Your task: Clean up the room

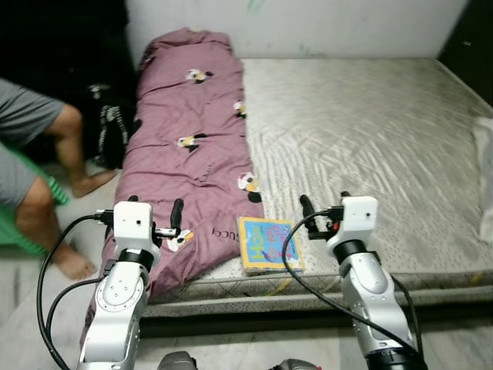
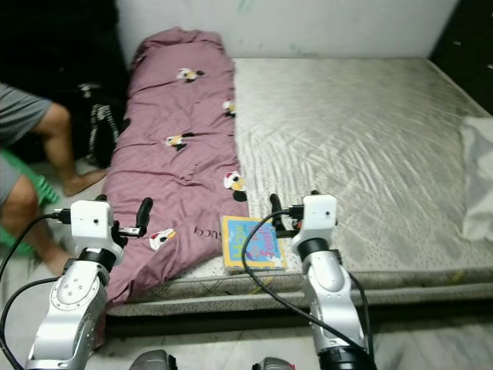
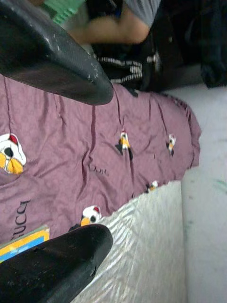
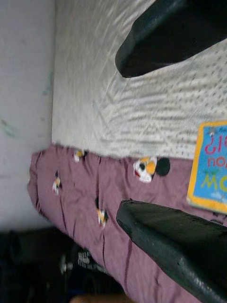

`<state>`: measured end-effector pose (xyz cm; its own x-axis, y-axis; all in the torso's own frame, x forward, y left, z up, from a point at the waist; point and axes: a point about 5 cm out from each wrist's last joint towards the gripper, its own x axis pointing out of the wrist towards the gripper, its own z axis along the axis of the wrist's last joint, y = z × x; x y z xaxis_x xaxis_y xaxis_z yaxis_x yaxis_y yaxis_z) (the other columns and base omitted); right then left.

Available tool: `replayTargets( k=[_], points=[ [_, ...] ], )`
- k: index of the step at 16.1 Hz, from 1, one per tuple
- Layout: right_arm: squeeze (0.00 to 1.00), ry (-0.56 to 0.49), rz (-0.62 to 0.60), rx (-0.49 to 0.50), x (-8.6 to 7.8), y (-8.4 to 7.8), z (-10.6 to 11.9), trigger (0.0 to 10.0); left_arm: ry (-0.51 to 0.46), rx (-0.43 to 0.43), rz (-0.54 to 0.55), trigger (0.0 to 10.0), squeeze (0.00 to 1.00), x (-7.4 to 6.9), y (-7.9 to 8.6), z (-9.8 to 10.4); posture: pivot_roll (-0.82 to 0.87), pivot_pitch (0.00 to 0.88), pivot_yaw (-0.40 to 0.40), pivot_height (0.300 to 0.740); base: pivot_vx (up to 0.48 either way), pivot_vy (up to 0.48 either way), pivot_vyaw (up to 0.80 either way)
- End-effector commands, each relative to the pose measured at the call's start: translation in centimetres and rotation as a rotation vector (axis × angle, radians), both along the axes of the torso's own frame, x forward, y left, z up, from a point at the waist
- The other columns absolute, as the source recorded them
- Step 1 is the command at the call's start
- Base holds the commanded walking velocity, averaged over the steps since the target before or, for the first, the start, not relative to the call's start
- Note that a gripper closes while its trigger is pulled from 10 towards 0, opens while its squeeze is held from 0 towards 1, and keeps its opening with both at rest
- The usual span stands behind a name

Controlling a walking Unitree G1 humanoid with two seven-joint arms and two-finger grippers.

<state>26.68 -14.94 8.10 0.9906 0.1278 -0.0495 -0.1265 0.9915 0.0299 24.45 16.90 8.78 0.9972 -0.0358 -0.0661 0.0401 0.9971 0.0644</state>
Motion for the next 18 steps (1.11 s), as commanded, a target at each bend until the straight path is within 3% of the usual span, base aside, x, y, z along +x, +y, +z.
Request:
replayTargets(
  k=[1,15,18],
  points=[
    [0.00,-0.019,-0.007,-0.013,0.10,-0.47,0.55,10.0,-0.008,0.003,-0.011,10.0,0.00,0.09,-0.25,0.30,0.00,0.000,-0.005,0.740,0.000,-0.319,0.00],
    [0.00,-0.027,0.007,-0.006,0.17,-0.52,0.67,10.0,-0.006,-0.007,-0.018,10.0,0.00,0.20,-0.48,0.20,0.00,0.000,-0.009,0.740,0.000,-0.340,0.00],
    [0.00,-0.029,0.011,-0.010,0.20,-0.49,0.70,10.0,-0.011,-0.031,-0.011,10.0,0.00,0.18,-0.42,0.21,-0.01,0.000,-0.009,0.740,0.000,0.000,0.00]
  ],
)
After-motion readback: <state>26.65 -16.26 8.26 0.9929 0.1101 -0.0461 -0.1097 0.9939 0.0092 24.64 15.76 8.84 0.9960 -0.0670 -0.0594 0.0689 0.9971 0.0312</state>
